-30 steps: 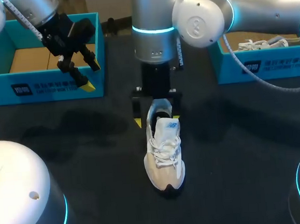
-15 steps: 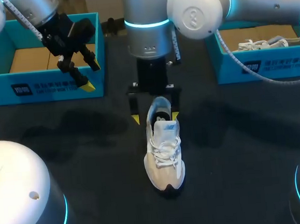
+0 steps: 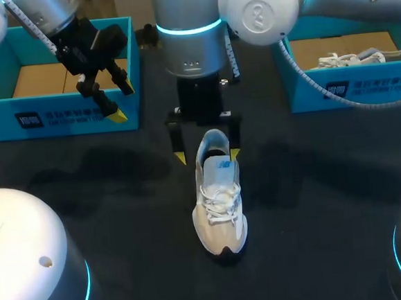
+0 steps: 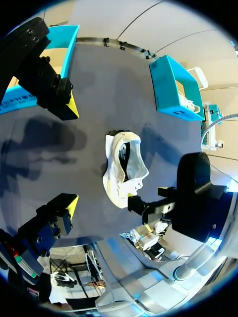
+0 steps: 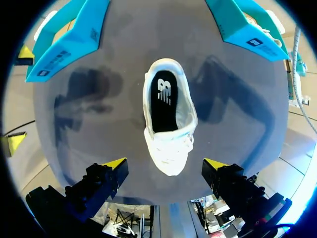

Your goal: Take the shoe out of the shoebox, open the shoe tongue, remove and reinsert the insole, then place the shoe into the shoebox

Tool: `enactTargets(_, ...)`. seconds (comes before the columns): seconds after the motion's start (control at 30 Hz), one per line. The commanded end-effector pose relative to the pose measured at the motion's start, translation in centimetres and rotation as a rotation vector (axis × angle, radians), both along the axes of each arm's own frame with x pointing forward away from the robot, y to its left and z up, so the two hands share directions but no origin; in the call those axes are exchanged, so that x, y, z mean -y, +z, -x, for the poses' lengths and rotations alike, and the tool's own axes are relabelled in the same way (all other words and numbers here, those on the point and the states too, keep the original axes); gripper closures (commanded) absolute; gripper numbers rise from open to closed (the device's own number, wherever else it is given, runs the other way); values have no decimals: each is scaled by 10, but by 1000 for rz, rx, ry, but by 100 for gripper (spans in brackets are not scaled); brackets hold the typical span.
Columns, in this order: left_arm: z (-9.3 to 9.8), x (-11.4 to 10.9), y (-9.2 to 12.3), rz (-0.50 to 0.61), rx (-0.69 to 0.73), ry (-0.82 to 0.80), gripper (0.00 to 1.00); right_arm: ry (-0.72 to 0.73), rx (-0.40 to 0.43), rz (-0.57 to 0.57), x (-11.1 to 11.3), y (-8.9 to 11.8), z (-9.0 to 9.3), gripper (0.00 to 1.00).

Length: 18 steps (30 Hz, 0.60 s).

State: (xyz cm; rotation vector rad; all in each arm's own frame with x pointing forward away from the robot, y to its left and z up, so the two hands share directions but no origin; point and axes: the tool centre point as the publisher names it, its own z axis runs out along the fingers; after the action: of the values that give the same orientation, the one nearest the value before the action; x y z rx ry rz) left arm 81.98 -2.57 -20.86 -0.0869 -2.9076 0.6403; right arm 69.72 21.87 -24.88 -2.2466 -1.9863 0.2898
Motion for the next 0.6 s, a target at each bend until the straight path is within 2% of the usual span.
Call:
enactTargets(0.03, 1, -1, 0, -1, 2, 0, 0, -18, -5, -18, 3, -10, 9, 32)
enactTargets(0.07, 1, -1, 0, -1, 2, 0, 0, -26, -3, -21, 4, -12, 11, 47)
enactTargets(0.2, 1, -1, 0, -1, 2, 0, 0, -50, -24, -40, 5, -21, 18, 54)
enactTargets(0.6, 1, -1, 0, -1, 2, 0, 0, -68, -28, -61, 15, -39, 18, 57)
